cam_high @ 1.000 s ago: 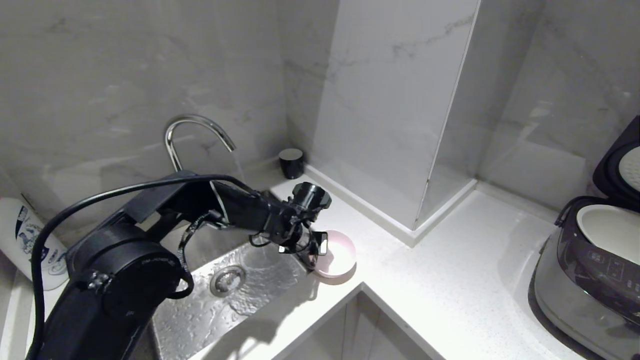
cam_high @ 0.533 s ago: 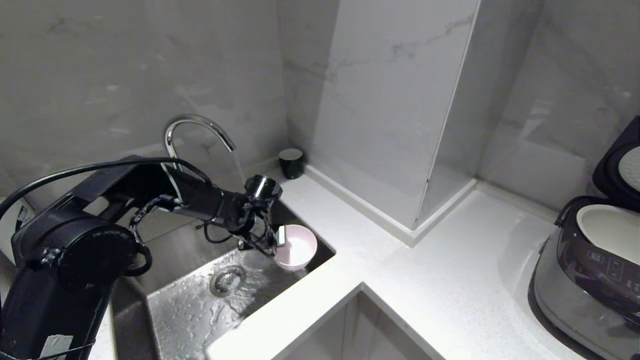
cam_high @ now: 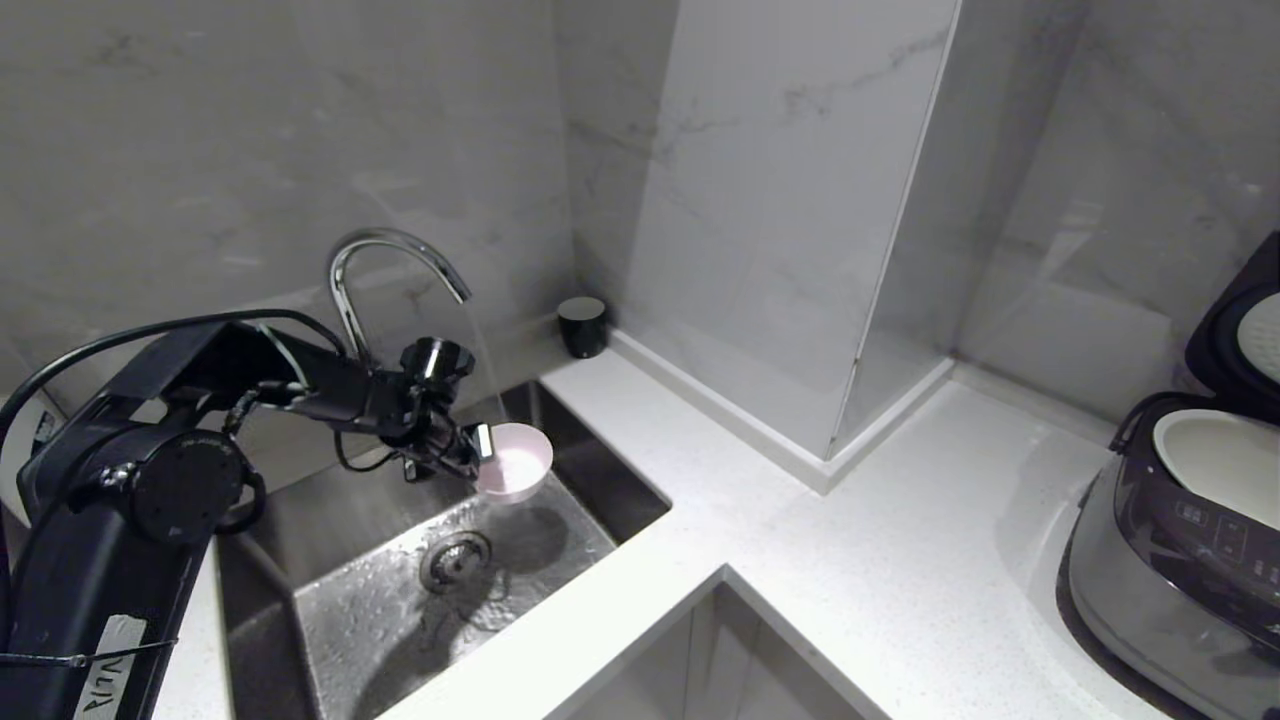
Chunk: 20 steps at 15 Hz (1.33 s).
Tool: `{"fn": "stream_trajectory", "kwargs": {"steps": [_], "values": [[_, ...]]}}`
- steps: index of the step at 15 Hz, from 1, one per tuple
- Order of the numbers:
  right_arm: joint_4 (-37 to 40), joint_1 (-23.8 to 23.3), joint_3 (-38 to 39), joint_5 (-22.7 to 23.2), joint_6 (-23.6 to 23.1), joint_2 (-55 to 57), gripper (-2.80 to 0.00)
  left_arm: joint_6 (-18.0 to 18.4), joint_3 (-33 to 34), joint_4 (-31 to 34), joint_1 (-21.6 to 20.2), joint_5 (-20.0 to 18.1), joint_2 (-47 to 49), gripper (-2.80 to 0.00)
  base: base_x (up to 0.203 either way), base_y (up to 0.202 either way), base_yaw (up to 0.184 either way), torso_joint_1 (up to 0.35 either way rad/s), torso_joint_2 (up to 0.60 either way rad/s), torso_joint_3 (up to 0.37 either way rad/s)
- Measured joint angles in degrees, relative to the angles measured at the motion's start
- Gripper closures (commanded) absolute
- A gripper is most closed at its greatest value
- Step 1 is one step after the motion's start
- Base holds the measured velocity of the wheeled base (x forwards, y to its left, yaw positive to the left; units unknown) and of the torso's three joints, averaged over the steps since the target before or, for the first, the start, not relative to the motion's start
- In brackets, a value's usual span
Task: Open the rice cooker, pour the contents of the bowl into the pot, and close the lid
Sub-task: Fill a bowl with water from the tap
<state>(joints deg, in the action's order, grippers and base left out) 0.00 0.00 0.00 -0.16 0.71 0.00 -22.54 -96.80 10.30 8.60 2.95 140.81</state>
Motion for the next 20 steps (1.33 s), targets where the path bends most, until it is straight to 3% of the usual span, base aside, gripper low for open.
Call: {"fn": "stream_trajectory", "kwargs": {"steps": [5, 12, 20], "values": [[0.0, 0.0, 0.0, 0.0, 0.0, 0.0, 0.00, -0.4, -6.7, 0.0, -2.5, 0.1, 3.9, 0.00, 0.000, 0.000, 0.000, 0.000, 0.00, 0.000], [0.0, 0.0, 0.0, 0.0, 0.0, 0.0, 0.00, -0.4, -14.5, 2.2, -2.2, 0.3, 6.7, 0.00, 0.000, 0.000, 0.000, 0.000, 0.00, 0.000], [0.0, 0.0, 0.0, 0.0, 0.0, 0.0, 0.00, -0.5, -16.1, 1.0, -2.4, 0.2, 8.4, 0.00, 0.000, 0.000, 0.000, 0.000, 0.00, 0.000]]}}
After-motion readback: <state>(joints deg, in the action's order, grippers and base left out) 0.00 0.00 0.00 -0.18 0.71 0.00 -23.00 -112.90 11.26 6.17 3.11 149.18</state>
